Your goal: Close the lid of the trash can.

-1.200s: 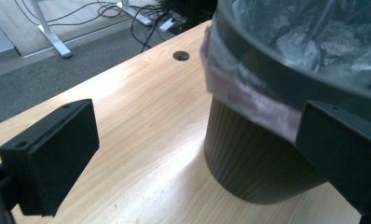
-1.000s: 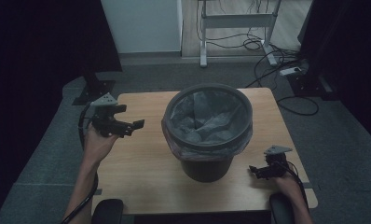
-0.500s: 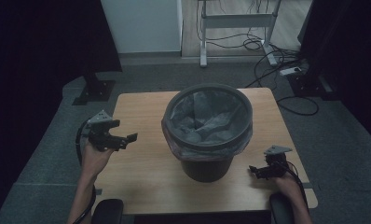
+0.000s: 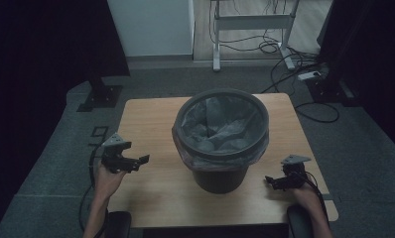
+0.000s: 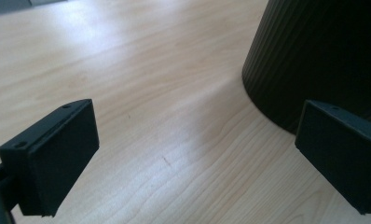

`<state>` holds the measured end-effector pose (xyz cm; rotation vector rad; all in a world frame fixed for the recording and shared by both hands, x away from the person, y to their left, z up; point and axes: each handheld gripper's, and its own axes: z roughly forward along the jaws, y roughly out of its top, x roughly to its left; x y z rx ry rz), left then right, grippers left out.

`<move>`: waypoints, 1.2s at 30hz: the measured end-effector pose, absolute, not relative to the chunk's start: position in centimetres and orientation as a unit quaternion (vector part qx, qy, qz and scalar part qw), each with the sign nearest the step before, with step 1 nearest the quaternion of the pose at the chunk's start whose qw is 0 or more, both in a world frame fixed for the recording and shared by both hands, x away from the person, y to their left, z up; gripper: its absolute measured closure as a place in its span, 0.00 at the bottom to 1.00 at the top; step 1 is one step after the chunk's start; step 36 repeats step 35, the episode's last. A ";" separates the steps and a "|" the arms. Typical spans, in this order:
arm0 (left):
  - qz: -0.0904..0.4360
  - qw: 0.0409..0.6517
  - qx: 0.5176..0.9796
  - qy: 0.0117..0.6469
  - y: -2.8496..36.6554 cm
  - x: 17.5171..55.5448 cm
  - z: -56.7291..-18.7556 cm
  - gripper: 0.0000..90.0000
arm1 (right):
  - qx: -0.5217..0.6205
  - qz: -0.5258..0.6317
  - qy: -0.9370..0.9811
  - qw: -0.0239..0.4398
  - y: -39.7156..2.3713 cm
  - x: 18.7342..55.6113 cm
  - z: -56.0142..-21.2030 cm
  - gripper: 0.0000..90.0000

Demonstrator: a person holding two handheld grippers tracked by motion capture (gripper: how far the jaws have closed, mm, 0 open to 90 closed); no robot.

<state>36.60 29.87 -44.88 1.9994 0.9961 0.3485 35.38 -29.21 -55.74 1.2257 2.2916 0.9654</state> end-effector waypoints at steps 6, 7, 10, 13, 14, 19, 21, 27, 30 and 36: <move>0.134 0.413 0.805 0.405 29.7 36.5 -47.7 0.00 | 0.435 0.343 0.812 0.184 -29.2 35.4 -55.7 0.00; 0.134 0.410 0.806 0.405 29.6 36.6 -48.2 0.00 | 0.435 0.343 0.812 0.184 -29.2 35.4 -55.7 0.00; 0.129 0.402 0.811 0.405 29.5 36.6 -49.7 0.00 | 0.435 0.343 0.812 0.184 -29.2 35.4 -55.7 0.00; 0.127 0.387 0.819 0.405 29.3 36.7 -51.3 0.00 | 0.435 0.343 0.812 0.184 -29.2 35.4 -55.7 0.00; 0.126 0.382 0.821 0.405 29.3 36.7 -51.7 0.00 | 0.435 0.343 0.812 0.184 -29.2 35.4 -55.7 0.00; 0.114 0.361 0.830 0.409 29.2 36.8 -53.8 0.00 | 0.436 0.342 0.812 0.184 -29.2 35.4 -55.7 0.00; 0.105 0.353 0.835 0.409 29.1 36.9 -54.6 0.00 | 0.436 0.342 0.812 0.184 -29.2 35.3 -55.7 0.00; 0.116 0.335 0.850 0.390 28.5 36.9 -55.0 0.00 | 0.436 0.342 0.812 0.184 -29.2 35.3 -55.8 0.00; 0.131 0.322 0.858 0.379 28.3 36.9 -55.2 0.00 | 0.436 0.342 0.811 0.184 -29.2 35.3 -55.8 0.00; 0.132 0.322 0.857 0.380 28.2 37.0 -55.2 0.00 | 0.436 0.343 0.811 0.185 -29.2 35.2 -55.8 0.00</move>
